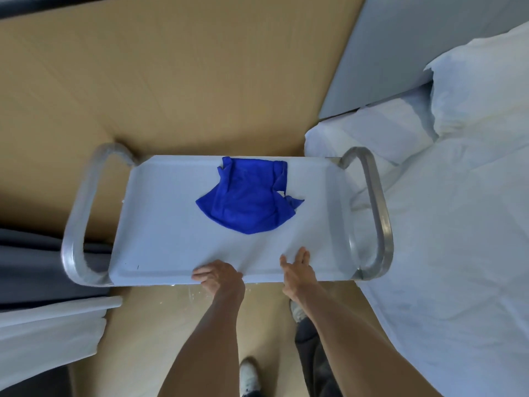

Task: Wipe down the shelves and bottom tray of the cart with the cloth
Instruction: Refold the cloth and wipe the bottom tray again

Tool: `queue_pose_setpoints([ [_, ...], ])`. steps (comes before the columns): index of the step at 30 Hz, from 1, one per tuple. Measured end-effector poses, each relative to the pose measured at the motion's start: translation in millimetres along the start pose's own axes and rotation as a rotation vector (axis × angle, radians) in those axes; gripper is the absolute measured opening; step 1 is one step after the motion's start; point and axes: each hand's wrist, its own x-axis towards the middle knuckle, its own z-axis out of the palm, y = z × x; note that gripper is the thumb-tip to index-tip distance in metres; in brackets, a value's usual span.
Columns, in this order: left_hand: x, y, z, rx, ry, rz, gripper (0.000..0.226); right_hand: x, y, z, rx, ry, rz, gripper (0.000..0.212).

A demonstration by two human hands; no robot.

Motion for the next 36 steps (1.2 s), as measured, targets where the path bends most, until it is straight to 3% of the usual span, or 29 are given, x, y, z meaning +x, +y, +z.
queue_pose_setpoints([
  [5, 1.4, 33.9, -10.0, -0.044, 0.049, -0.073, 0.098, 35.5, 20.7, -40.5, -0.005, -0.023, -0.058, 0.073],
  [9, 9.6, 74.3, -21.1, -0.231, -0.007, -0.17, 0.098, 66.7, 39.4, -68.1, -0.012, -0.003, -0.103, 0.073],
  [16, 22.3, 127.6, -49.8, -0.249, -0.086, -0.2, 0.097, 109.7, 64.6, -110.8, -0.077, 0.044, -0.133, 0.073],
  [19, 29.5, 136.9, -65.5, -0.114, -0.079, -0.129, 0.084, 119.2, 63.1, -126.4, -0.068, 0.032, -0.118, 0.072],
  [25, 57.2, 134.7, -112.2, -0.168, 0.041, -0.1, 0.022, 140.0, 46.6, -145.0, 0.004, 0.031, -0.089, 0.085],
  [28, 76.4, 137.0, -136.5, -0.252, 0.185, -0.004, 0.031, 152.0, 38.9, -163.5, -0.024, 0.036, -0.044, 0.051],
  [30, 89.8, 141.6, -149.1, -0.234, 0.255, 0.117, 0.041, 163.7, 32.2, -175.2, -0.041, 0.168, -0.036, 0.033],
  [33, 110.2, 146.5, -162.0, -0.205, 0.323, 0.235, 0.045, 186.6, 13.7, -185.7, -0.092, 0.45, -0.233, 0.054],
  [36, 128.7, 150.7, -164.8, -0.151, 0.277, 0.321, 0.048, 209.6, -6.7, -189.6, -0.186, 0.393, -0.318, 0.07],
])
